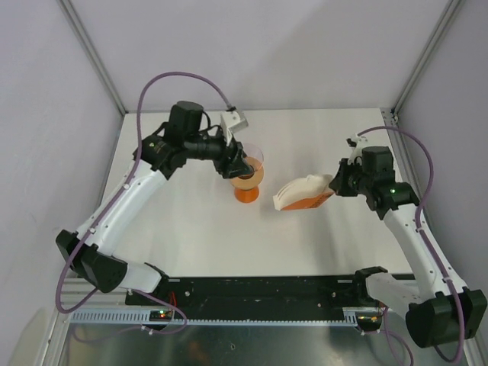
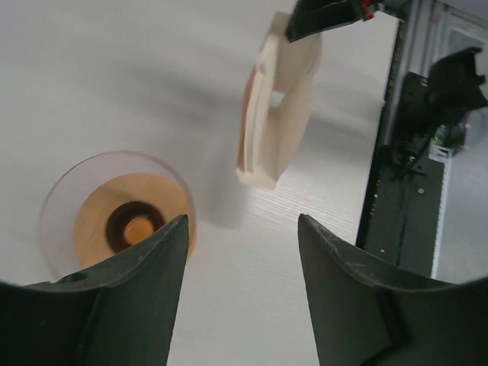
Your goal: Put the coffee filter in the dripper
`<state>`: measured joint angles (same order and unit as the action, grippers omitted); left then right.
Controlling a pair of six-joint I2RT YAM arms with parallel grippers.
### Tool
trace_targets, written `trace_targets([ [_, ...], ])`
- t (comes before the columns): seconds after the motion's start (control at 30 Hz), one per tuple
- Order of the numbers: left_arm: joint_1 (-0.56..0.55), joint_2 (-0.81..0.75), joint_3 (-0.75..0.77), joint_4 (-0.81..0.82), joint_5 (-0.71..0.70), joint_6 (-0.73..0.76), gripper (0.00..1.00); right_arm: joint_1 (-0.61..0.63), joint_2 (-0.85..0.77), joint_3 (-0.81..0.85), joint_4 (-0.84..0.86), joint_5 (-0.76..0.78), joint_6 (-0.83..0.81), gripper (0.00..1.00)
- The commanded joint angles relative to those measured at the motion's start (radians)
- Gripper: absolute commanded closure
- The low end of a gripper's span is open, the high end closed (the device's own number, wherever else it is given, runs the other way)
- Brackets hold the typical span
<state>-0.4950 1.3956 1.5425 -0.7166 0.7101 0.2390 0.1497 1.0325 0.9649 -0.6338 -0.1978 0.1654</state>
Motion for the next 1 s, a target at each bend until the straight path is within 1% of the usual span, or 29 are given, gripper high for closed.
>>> trace_targets([
  [0.0,-0.117,-0.013,0.015,0.02,-0.007,0.031,0.41,0.093,-0.06,0.037,-0.022,-0.03,0.05,1.0],
  [0.17,-0.221,0.003,0.047,0.02,-0.063,0.019,0.54,0.218,-0.108,0.057,-0.01,0.004,0.084,1.0],
  [0.33,-0.309,-0.009,0.047,0.019,-0.104,0.007,0.56,0.324,-0.15,0.06,0.029,0.041,0.085,1.0],
  [0.5,-0.35,-0.007,0.034,0.019,-0.152,0.007,0.59,0.422,-0.178,0.06,0.065,0.119,0.091,1.0],
  [0.67,-0.377,0.02,0.037,0.02,-0.22,0.038,0.66,0.465,-0.169,0.064,0.078,0.144,0.111,1.0],
  [0.77,-0.379,0.038,0.054,0.021,-0.258,0.051,0.67,0.478,-0.165,0.064,0.082,0.156,0.115,1.0],
  [0.9,-0.39,0.036,0.038,0.02,-0.229,0.055,0.67,0.484,-0.159,0.064,0.08,0.165,0.123,1.0],
  [0.97,-0.41,0.022,0.016,0.02,-0.211,0.063,0.65,0.485,-0.159,0.064,0.081,0.165,0.124,1.0],
])
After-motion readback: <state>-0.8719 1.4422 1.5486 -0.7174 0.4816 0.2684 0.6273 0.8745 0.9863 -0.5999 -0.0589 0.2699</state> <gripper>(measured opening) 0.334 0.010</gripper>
